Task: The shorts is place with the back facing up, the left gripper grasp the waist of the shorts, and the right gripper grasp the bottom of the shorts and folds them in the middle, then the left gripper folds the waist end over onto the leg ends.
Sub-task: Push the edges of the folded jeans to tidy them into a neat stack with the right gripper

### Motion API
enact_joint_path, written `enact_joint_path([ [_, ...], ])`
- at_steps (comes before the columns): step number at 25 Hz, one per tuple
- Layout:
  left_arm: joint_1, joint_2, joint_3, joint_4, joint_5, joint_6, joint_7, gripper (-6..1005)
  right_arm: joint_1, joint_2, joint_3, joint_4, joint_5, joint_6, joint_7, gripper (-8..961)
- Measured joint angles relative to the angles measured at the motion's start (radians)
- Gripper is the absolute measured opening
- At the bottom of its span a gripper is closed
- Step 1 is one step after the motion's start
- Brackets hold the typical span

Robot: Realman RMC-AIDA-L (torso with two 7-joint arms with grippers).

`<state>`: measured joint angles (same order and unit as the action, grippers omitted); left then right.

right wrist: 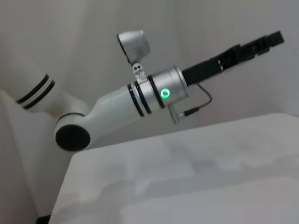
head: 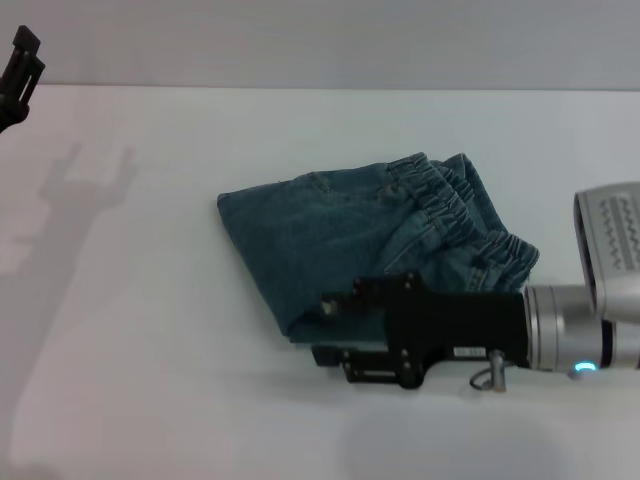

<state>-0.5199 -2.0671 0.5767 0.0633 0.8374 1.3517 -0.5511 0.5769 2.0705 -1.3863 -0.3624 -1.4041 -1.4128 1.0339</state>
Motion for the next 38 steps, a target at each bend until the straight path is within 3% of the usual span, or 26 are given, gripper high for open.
enact_joint_path([
  [10,-0.016,0.001,0.0,-0.005,0.0,-0.013,0.022,754,-0.026,0.003,0.008,0.025,0.003,0.056,0.001,571],
  [30,-0.013,-0.001,0.0,-0.001,-0.002,-0.005,0.015,755,0.029,0.005,0.055,0.021,0.062,0.254,0.003,572],
  [38,-0.015,0.0,0.0,-0.003,-0.01,-0.009,0.021,755,0.039,0.001,0.048,0.002,0.05,0.149,-0.025,571],
])
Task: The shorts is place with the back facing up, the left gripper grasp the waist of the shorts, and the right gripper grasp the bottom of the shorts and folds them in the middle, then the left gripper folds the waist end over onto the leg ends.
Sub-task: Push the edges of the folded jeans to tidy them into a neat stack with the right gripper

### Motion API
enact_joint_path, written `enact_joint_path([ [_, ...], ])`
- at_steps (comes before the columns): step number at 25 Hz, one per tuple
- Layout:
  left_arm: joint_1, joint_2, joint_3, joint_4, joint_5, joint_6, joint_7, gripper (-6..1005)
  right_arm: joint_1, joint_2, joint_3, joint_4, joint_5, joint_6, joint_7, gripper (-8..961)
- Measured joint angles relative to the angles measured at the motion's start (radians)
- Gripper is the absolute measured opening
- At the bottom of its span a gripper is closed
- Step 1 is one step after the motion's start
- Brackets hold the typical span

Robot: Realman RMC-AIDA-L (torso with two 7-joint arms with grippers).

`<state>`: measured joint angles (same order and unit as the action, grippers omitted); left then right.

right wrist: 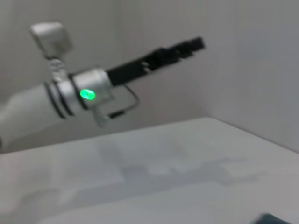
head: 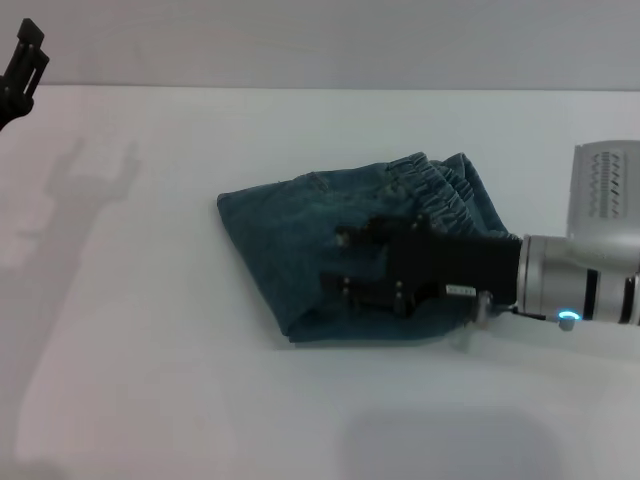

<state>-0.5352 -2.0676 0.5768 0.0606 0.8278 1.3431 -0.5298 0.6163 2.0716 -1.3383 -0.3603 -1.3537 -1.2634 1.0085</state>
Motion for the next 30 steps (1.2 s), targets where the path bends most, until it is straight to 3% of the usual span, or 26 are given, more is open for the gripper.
enact_joint_path([
  [6,0.0,0.0,0.0,-0.002,-0.001,-0.001,0.0,755,0.0,-0.003,-0.007,0.0,-0.086,-0.121,0.001,571],
  [12,0.0,0.0,-0.002,-0.005,-0.001,-0.001,0.001,755,-0.006,-0.002,-0.04,0.021,-0.116,-0.145,0.027,572],
  [30,0.009,-0.002,-0.002,-0.009,-0.001,0.006,-0.005,754,0.009,0.006,-0.04,0.033,-0.089,0.029,0.034,572],
])
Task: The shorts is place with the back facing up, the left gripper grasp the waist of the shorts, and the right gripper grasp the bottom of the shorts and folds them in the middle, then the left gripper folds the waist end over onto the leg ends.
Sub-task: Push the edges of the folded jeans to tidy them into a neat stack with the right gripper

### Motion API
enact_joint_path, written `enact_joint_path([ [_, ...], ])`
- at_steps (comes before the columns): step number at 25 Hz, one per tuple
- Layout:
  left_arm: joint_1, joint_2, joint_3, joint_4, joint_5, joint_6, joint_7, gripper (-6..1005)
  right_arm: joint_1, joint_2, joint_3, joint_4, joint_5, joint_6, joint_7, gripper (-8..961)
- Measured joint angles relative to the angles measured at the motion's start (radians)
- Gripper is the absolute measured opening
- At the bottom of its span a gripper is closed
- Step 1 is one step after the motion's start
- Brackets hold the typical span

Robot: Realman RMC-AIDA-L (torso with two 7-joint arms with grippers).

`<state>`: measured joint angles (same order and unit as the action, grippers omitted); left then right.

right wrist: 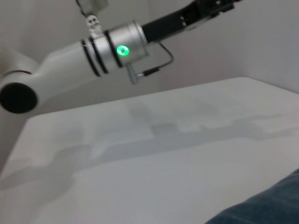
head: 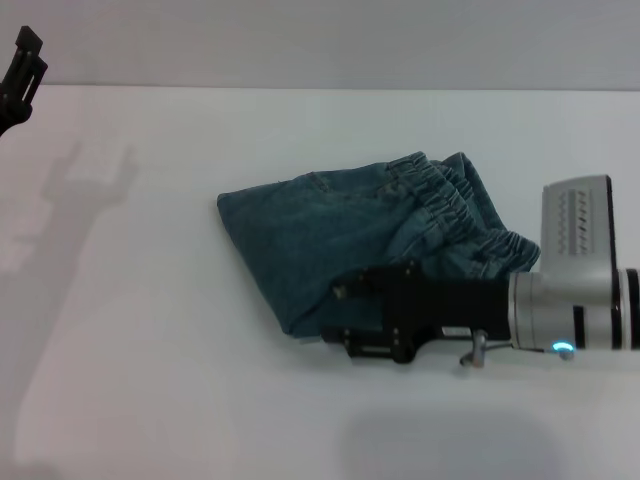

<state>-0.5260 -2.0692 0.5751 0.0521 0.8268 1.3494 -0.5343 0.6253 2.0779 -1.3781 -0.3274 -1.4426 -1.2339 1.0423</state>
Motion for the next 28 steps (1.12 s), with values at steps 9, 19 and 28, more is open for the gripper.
enact_joint_path([
  [9,0.0,0.001,-0.001,0.001,0.0,0.005,-0.002,754,0.037,0.002,0.0,-0.004,0.04,0.101,0.0,572],
  [19,-0.001,0.001,-0.009,0.0,0.0,0.005,0.0,754,0.065,0.005,0.0,-0.01,0.112,0.205,-0.016,571],
  [28,0.007,0.001,-0.009,0.0,0.0,0.005,0.0,755,-0.093,-0.002,0.027,-0.12,0.321,-0.029,-0.182,571],
])
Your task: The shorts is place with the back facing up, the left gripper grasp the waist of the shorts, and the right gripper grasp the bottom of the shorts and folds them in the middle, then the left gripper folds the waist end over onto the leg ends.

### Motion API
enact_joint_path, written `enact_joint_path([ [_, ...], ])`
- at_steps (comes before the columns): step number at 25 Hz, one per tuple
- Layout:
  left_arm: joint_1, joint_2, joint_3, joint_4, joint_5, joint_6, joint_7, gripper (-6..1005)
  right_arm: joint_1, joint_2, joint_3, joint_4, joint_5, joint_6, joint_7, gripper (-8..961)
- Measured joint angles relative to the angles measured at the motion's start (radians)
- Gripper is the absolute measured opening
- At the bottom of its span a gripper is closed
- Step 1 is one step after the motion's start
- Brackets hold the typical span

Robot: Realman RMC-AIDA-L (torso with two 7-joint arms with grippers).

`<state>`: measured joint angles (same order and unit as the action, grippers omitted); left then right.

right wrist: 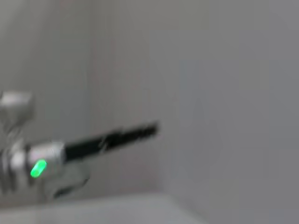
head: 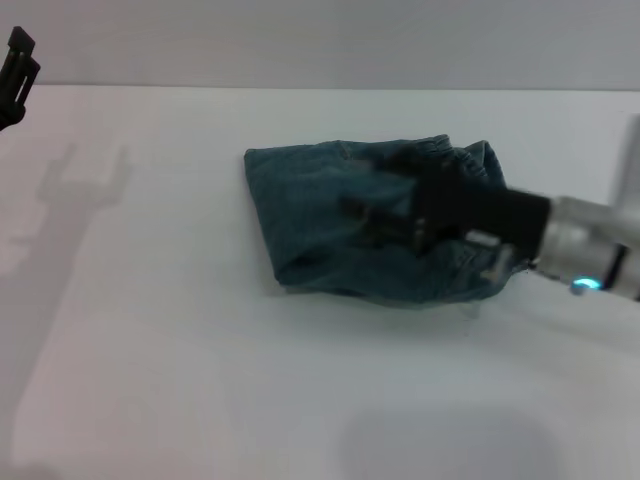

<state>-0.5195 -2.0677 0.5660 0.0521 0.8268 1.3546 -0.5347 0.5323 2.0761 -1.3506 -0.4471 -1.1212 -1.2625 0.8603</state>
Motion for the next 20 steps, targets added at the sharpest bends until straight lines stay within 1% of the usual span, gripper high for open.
enact_joint_path([
  [4,0.005,0.0,0.0,0.0,0.0,0.006,0.0,755,-0.079,0.003,0.082,0.02,0.208,-0.105,-0.196,571],
  [7,0.011,0.0,0.0,0.0,0.0,0.014,0.003,755,-0.11,0.005,0.106,0.077,0.419,-0.133,-0.325,572],
  [10,0.021,-0.001,0.0,0.0,0.0,0.028,0.005,755,-0.126,0.005,0.134,0.162,0.661,-0.165,-0.449,572],
  [15,0.037,-0.002,-0.002,0.0,0.0,0.034,0.005,755,-0.132,0.005,0.177,0.27,0.993,-0.212,-0.63,572],
  [18,0.07,-0.002,-0.032,-0.026,0.0,0.055,0.006,755,-0.132,0.001,0.206,0.298,1.11,-0.215,-0.671,572],
  [20,0.076,-0.002,-0.036,-0.029,0.0,0.058,0.007,755,-0.133,-0.001,0.223,0.303,1.128,-0.215,-0.678,572],
])
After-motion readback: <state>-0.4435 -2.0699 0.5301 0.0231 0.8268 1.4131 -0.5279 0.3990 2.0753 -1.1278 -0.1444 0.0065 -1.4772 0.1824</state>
